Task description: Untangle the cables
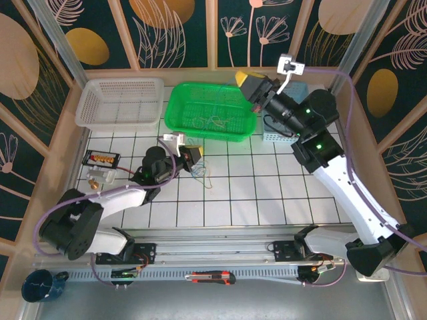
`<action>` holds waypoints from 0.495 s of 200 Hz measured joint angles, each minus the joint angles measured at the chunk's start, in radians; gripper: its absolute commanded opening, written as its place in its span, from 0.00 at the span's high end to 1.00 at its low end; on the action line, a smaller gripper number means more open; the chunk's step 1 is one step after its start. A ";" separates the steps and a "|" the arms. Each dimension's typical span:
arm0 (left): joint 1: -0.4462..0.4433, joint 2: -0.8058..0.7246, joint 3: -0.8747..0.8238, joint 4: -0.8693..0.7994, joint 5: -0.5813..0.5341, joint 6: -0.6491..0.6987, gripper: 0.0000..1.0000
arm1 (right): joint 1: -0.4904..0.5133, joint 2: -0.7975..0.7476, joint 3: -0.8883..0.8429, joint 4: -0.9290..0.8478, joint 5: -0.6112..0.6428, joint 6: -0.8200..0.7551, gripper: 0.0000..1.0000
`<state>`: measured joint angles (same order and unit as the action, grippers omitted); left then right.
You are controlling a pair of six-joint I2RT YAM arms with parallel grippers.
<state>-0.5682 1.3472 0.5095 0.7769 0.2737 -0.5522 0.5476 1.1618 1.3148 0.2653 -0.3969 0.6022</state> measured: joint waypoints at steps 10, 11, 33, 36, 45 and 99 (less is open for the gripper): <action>0.000 -0.043 0.002 -0.027 -0.047 -0.002 1.00 | -0.011 -0.010 -0.047 -0.003 0.004 0.003 1.00; 0.000 -0.049 0.002 -0.032 -0.054 -0.002 1.00 | -0.012 -0.011 -0.054 -0.002 0.004 0.003 1.00; 0.008 -0.138 0.035 -0.118 -0.168 -0.002 1.00 | -0.022 -0.042 -0.169 0.001 0.006 0.007 1.00; 0.012 -0.148 0.045 -0.129 -0.183 -0.001 1.00 | -0.023 -0.047 -0.188 0.001 0.006 0.009 1.00; 0.025 -0.171 0.082 -0.171 -0.224 0.002 1.00 | -0.023 -0.060 -0.238 0.011 0.004 0.015 1.00; 0.107 -0.129 0.399 -0.363 -0.342 0.097 1.00 | -0.005 -0.069 -0.470 0.080 -0.001 0.070 1.00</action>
<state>-0.4614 1.2179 0.9085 0.4141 -0.0685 -0.4549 0.5423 1.0931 0.8444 0.3454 -0.3977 0.6724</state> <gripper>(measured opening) 0.068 0.046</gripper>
